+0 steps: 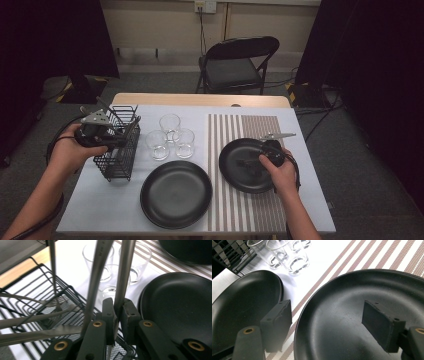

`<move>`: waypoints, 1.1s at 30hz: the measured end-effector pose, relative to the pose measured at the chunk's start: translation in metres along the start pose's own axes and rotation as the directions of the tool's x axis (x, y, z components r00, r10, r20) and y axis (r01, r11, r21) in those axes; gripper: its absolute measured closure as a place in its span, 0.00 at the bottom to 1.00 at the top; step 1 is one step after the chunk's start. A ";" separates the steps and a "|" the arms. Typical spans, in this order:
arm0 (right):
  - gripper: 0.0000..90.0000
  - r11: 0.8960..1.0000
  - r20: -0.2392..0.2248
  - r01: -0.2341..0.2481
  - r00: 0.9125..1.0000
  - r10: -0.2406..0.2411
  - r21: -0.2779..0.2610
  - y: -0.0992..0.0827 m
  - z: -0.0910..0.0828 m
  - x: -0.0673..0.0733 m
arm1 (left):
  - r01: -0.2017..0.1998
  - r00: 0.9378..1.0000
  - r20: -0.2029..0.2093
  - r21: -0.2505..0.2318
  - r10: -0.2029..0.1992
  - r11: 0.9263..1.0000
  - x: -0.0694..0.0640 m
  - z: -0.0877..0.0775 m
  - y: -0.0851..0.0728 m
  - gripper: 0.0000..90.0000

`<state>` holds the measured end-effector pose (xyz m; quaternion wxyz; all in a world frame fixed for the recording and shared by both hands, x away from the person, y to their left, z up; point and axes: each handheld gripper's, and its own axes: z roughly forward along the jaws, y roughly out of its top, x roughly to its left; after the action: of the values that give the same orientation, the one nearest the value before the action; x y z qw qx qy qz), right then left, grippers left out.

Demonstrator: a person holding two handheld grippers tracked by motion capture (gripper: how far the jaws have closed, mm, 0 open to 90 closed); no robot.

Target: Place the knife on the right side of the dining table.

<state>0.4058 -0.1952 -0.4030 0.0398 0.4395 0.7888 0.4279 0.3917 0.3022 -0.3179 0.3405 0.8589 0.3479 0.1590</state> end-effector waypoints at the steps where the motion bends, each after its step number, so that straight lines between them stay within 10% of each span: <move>1: 0.26 1.000 0.000 0.000 1.000 0.000 0.000 0.000 0.000 0.000 | 0.000 1.000 0.000 0.000 0.000 1.000 0.000 0.000 0.000 0.92; 33: 0.26 1.000 -0.003 -0.008 1.000 0.008 -0.011 0.000 -0.001 -0.001 | 0.010 1.000 -0.007 -0.013 -0.010 1.000 -0.003 -0.011 0.024 0.93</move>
<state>0.4060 -0.1970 -0.4026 0.0395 0.4416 0.7848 0.4331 0.3955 0.2926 -0.2936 0.3456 0.8545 0.3522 0.1626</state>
